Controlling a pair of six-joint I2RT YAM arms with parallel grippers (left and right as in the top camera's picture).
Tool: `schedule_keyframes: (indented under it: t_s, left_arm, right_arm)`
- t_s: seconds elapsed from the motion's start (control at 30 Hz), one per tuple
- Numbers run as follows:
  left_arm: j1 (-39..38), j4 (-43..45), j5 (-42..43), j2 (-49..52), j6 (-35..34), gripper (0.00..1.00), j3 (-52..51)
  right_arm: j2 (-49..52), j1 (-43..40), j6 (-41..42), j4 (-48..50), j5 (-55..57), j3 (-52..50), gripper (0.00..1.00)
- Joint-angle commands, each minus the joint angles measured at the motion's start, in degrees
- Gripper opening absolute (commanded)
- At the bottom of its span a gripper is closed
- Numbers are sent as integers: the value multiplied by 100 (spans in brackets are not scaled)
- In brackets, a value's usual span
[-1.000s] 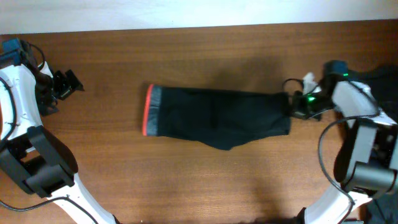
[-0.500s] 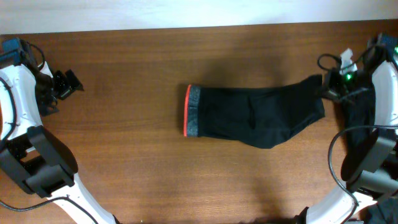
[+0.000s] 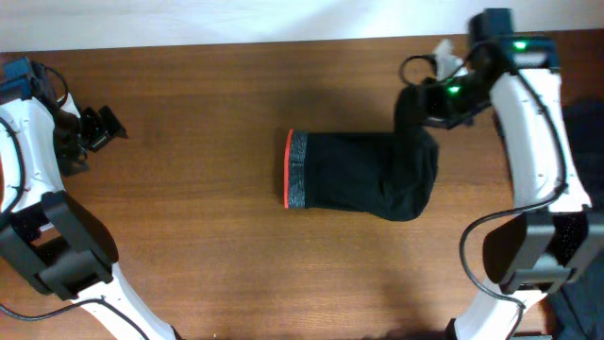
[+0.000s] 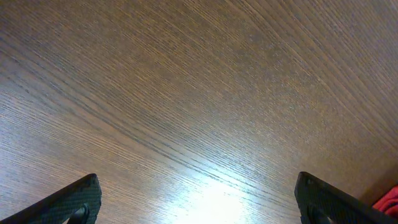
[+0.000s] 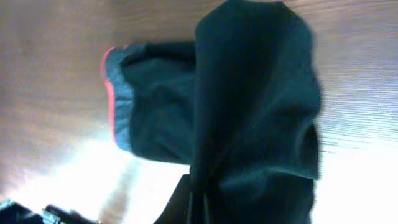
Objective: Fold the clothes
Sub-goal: 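Fold the right end leftward onto the waistband end with the right gripper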
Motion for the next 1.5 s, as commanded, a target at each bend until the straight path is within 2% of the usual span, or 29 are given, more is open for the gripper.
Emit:
schedule_keyframes:
  t_s: [0.0, 0.13, 0.33, 0.63, 0.97, 1.0, 1.03, 1.33, 1.43, 1.47]
  left_arm:
    - [15, -4, -17, -149, 52, 99, 87]
    - [15, -4, -17, -149, 52, 99, 87]
    - [13, -4, -17, -149, 52, 99, 87]
    - [15, -7, -17, -149, 52, 99, 87]
    - [15, -7, -17, -149, 52, 99, 87]
    - [13, -7, -17, -149, 52, 99, 87]
    - [13, -4, -17, -149, 52, 99, 87]
    - [15, -4, -17, -149, 52, 99, 87]
    - [15, -7, -17, -149, 52, 99, 87]
    - [15, -4, -17, -149, 52, 99, 87]
  right_arm:
    - [-13, 522, 129, 17, -52, 129, 4]
    - [-13, 1012, 334, 214, 33, 129, 4]
    - [59, 1576, 734, 385, 815, 129, 4]
    - [717, 2149, 765, 761, 809, 129, 4]
    - [1394, 2695, 1296, 1690, 745, 129, 4]
    - [1401, 2728, 1294, 1722, 750, 129, 6]
    - [1401, 2739, 1294, 1727, 748, 129, 16]
    - [1401, 2761, 1287, 1567, 535, 129, 18]
    - [1394, 2745, 933, 1580, -13, 136, 30]
    - [1379, 2712, 649, 1576, -299, 149, 37]
